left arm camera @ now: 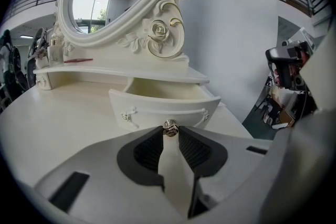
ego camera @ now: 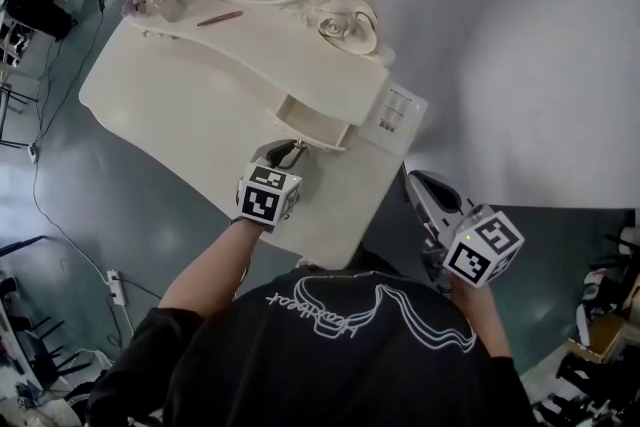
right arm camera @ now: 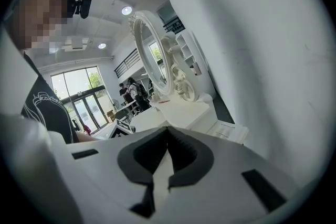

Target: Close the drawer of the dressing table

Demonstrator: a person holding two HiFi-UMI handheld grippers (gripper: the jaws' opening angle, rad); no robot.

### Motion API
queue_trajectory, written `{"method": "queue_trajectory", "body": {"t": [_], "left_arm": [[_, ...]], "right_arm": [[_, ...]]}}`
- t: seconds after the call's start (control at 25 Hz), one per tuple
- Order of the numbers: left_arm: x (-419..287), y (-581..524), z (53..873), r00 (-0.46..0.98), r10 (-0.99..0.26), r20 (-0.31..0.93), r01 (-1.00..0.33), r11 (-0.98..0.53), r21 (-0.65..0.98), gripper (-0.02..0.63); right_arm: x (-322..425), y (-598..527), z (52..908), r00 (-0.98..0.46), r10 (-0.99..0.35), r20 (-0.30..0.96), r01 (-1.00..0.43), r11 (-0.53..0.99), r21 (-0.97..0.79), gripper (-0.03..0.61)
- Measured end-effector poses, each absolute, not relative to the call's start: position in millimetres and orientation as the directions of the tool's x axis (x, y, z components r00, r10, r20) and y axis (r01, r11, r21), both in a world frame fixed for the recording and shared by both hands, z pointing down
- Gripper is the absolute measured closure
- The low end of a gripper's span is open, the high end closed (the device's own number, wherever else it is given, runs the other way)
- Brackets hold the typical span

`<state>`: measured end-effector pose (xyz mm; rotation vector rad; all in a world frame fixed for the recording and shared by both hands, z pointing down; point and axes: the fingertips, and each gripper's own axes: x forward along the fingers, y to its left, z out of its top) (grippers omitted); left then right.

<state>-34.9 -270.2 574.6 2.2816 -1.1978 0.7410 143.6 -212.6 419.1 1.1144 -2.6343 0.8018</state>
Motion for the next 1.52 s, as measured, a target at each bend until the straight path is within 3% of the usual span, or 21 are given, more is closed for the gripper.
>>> {"method": "queue_trajectory", "body": {"t": [1.52], "left_arm": [[-18, -309, 569, 0.486, -0.617, 0.618, -0.854, -0.485, 0.188, 0.52]], "right_arm": [[158, -218, 426, -0.687, -0.634, 0.356, -0.721, 0.531, -0.444, 0.574]]}}
